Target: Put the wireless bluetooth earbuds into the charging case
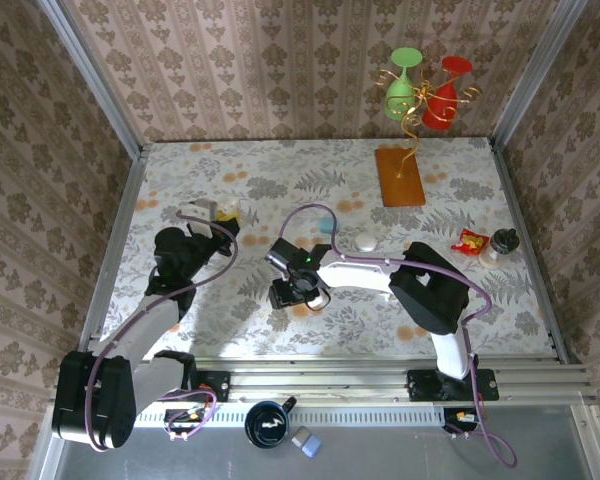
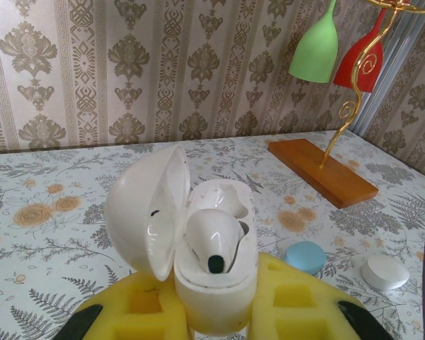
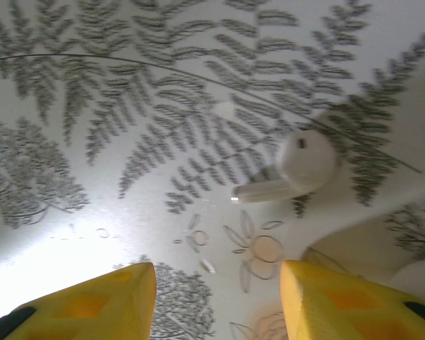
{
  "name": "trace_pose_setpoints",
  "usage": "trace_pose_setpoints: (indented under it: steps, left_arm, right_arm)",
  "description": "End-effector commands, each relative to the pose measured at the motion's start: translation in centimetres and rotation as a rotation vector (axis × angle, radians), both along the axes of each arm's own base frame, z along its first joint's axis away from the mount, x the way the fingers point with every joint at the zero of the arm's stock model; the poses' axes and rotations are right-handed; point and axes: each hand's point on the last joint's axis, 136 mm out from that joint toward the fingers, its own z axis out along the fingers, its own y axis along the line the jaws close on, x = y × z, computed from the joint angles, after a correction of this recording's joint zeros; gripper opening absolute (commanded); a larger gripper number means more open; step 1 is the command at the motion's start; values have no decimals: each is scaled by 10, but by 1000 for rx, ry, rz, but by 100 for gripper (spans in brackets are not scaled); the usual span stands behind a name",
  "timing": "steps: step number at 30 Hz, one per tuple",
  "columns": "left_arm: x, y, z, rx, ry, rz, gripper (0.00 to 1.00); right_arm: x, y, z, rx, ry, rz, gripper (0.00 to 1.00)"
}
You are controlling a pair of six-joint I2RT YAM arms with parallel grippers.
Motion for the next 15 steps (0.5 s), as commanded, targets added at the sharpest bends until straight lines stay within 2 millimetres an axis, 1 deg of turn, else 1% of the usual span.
trace_pose_setpoints:
  steps: [1,6,9,11,15]
  left_arm:
    - [-2,0,9,-22,-18,-9,3]
    - [-3,-1,8,-23,-16,-15,3]
    - [-4,-1,7,-25,-12,-21,3]
    - [-5,-2,6,-24,-11,-26,3]
    - [-5,-2,7,-22,-17,-26,3]
  right_arm:
    - [9,-23,5,-87,-14,-61,50]
    - [22,-21,8,-64,-13,-106,44]
    - [28,-17,10,-22,15,-144,41]
    - [35,-10,11,41,34,-168,39]
    - [44,-8,10,86,60,-203,34]
